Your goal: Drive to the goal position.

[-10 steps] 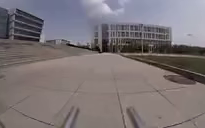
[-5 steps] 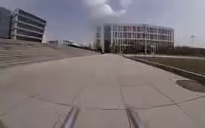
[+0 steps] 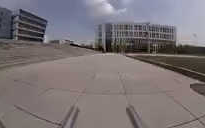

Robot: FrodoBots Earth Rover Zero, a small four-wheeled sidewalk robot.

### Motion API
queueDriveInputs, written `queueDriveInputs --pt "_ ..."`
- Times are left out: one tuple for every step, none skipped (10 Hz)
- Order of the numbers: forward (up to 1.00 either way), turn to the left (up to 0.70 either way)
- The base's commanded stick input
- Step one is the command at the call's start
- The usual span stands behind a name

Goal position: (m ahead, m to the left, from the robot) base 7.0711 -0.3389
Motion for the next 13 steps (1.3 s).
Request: queueDriveInputs --pt "0.7 0.0" --pt "0.7 0.0" --pt "0.7 0.0" --pt "0.7 0.0" --pt "0.7 0.0" --pt "0.7 0.0" --pt "0.7 0.0" --pt "0.7 0.0" --pt "0.7 0.0" --pt "0.7 0.0" --pt "0.7 0.0" --pt "0.7 0.0" --pt "0.7 0.0"
